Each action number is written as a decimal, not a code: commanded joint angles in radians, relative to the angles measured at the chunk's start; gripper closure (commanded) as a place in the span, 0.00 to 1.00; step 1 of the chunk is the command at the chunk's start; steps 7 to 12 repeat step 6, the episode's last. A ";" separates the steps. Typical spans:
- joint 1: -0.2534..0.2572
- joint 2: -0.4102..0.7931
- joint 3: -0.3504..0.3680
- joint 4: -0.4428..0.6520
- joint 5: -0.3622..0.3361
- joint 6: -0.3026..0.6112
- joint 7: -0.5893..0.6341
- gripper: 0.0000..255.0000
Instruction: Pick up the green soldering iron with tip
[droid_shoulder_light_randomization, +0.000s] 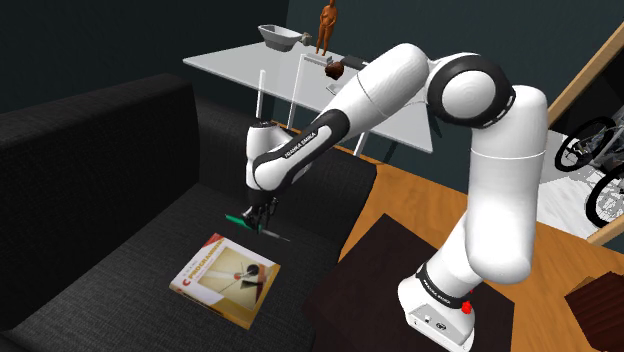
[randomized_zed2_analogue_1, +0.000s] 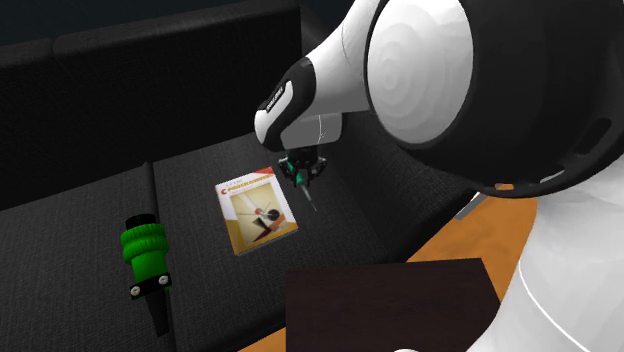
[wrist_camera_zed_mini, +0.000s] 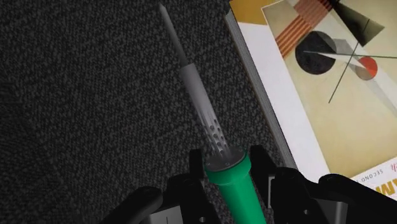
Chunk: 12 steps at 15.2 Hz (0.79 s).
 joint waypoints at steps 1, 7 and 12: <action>-0.003 -0.026 0.003 -0.006 0.003 -0.021 -0.001 1.00; -0.007 -0.062 0.006 -0.009 0.008 -0.053 0.000 1.00; -0.007 -0.062 0.006 -0.009 0.008 -0.053 0.000 1.00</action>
